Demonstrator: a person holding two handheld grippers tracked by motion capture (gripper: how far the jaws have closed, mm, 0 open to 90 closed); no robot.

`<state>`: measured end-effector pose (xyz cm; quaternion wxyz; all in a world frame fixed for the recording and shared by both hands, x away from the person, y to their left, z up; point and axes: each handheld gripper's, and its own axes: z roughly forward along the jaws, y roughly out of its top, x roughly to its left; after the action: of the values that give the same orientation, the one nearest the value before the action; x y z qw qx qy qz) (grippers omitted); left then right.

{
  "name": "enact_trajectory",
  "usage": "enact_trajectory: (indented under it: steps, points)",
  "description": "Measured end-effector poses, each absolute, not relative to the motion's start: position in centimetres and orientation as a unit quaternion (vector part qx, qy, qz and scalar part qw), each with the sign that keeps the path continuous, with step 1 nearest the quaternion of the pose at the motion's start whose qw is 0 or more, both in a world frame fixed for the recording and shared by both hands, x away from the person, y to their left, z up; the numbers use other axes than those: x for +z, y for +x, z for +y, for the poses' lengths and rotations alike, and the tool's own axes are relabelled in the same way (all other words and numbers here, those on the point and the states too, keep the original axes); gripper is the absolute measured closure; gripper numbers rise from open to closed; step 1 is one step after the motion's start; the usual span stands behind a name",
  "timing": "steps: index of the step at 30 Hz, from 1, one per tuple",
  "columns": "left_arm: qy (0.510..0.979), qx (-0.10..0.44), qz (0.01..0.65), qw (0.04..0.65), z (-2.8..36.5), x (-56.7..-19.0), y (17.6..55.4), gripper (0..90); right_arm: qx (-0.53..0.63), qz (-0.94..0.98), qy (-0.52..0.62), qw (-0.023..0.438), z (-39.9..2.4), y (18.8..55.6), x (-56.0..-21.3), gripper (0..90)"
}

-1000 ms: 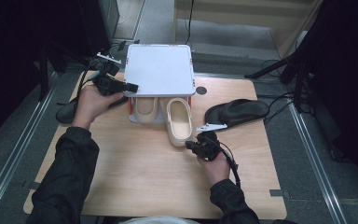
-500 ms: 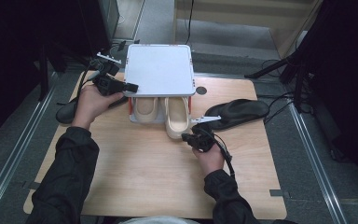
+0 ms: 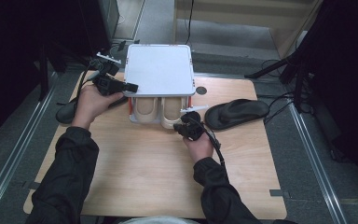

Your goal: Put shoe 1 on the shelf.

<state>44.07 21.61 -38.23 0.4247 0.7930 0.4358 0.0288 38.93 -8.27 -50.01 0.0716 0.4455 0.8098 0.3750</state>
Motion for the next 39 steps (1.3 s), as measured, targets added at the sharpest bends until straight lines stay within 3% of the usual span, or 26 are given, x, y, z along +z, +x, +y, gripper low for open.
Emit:
enact_trajectory:
  steps: [19, 22, 31, 39]
  points:
    - [0.794, 0.038, 0.436, 0.423, 21.6, -38.1, 44.0, 85.7, 0.374, 0.811, 0.444, 0.073, -7.7, 39.7, -49.7, 89.2]
    - [0.793, 0.035, 0.438, 0.423, 21.7, -38.0, 43.9, 80.5, 0.384, 0.809, 0.439, 0.066, -8.5, 38.8, -49.3, 86.3]
    - [0.787, 0.065, 0.452, 0.416, 22.5, -36.7, 42.2, 47.2, 0.428, 0.804, 0.407, 0.064, -12.5, 35.4, -47.5, 71.4]
    - [0.774, 0.086, 0.462, 0.425, 24.5, -36.4, 40.4, 40.3, 0.468, 0.795, 0.383, 0.050, -15.0, 33.7, -47.1, 55.2]
